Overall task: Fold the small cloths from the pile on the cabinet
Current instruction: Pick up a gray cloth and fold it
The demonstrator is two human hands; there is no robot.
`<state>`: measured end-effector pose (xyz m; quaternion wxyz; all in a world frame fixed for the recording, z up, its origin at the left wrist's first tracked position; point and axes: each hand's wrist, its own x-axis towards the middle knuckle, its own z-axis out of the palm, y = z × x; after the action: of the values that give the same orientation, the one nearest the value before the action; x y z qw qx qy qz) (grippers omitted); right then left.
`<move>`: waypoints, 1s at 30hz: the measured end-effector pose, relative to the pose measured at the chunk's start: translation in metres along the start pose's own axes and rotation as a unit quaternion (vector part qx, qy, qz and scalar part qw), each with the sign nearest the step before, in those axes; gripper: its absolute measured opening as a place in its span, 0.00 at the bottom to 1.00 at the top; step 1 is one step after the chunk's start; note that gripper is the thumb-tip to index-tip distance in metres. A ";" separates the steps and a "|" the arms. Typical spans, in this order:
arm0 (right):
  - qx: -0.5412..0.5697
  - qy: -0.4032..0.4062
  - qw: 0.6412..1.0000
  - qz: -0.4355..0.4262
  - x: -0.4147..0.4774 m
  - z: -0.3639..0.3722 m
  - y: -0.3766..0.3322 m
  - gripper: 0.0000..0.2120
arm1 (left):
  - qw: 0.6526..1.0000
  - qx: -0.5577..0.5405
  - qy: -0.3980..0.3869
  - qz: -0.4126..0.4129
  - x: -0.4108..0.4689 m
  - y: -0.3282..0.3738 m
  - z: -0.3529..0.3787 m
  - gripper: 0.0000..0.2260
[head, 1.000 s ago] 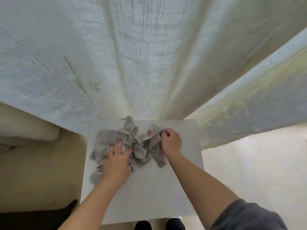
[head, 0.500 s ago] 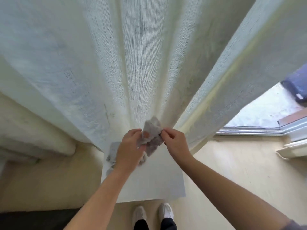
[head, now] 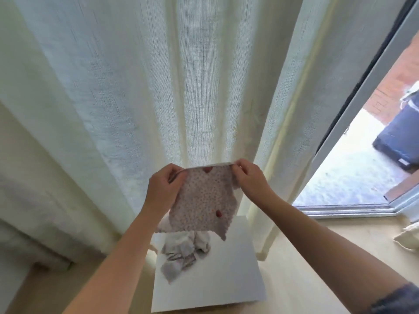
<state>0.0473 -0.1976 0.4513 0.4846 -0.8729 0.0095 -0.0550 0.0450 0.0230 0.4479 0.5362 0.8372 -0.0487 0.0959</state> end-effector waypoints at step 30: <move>0.501 -0.201 0.780 0.318 -0.014 -0.012 0.023 0.12 | 0.868 -0.377 -0.107 -0.306 -0.002 -0.023 0.031 0.13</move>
<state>0.0333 -0.2189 0.4370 0.8343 -0.4460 0.1598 0.2820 0.0505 0.0049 0.4144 0.8048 0.5496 0.1211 -0.1887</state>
